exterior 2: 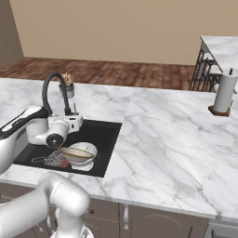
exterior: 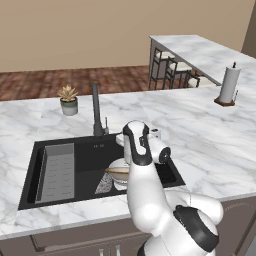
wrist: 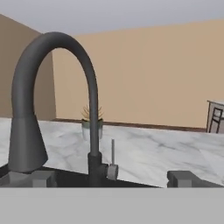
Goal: Pick the strainer and bowl and place them in the sink. Then turn on the water.
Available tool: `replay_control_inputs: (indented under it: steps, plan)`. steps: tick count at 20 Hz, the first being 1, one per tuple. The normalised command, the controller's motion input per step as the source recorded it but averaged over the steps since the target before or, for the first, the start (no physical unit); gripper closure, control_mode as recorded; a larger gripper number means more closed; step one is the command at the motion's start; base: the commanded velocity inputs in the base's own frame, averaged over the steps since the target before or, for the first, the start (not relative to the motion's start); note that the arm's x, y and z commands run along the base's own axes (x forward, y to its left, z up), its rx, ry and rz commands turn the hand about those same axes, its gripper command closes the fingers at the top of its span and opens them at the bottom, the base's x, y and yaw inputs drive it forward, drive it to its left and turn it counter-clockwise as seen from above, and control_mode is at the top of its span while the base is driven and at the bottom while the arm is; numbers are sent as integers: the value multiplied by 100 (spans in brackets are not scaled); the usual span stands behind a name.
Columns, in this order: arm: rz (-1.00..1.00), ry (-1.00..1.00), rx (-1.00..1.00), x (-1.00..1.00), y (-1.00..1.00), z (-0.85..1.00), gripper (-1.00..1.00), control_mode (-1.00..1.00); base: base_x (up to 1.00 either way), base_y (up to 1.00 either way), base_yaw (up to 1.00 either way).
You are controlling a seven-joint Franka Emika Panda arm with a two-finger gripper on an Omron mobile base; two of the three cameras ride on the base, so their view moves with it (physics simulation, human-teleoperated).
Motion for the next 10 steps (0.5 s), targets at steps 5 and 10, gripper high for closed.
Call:
replay_control_inputs:
  steps: [5, 10]
  plan:
    - [5, 0, 0, 3, 0, -20, -100, -100, 0, 0, 0]
    - [5, 0, 0, 6, 0, -18, -100, -100, 0, 0, 0]
